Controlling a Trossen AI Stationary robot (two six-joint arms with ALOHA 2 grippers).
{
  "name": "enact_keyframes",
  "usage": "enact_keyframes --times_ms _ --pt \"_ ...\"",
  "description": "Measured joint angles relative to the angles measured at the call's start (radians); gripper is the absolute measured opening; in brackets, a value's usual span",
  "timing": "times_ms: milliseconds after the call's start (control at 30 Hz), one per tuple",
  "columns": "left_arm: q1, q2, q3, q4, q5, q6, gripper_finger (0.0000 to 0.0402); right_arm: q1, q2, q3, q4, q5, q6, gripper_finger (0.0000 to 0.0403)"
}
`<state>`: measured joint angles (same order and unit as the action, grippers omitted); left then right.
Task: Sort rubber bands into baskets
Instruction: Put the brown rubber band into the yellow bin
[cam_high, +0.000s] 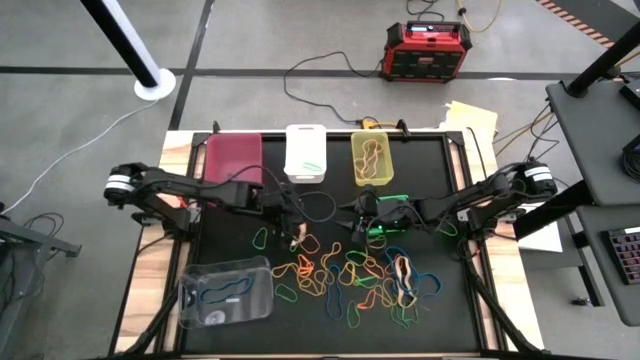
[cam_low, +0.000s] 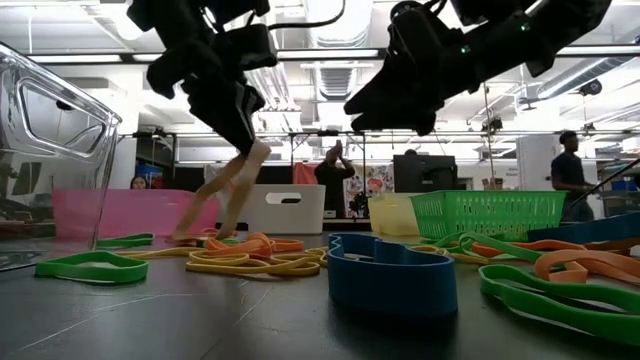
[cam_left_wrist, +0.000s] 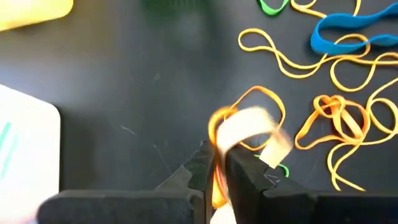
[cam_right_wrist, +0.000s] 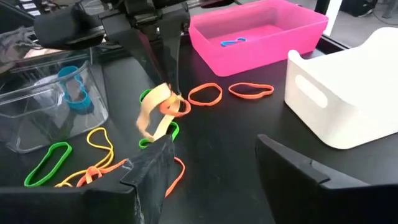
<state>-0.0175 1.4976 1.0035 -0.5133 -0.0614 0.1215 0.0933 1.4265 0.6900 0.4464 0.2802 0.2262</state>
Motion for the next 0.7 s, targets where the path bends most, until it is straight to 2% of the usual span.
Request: enact_keyframes --times_ms 367,700 --pt "0.0 0.005 0.0 -0.015 -0.028 -0.034 0.0045 0.0 0.0 0.002 -0.002 0.0 0.0 0.0232" --pt "0.0 0.009 0.0 -0.044 -0.031 -0.04 0.0089 0.0 0.0 0.002 -0.004 0.0 0.001 0.0243"
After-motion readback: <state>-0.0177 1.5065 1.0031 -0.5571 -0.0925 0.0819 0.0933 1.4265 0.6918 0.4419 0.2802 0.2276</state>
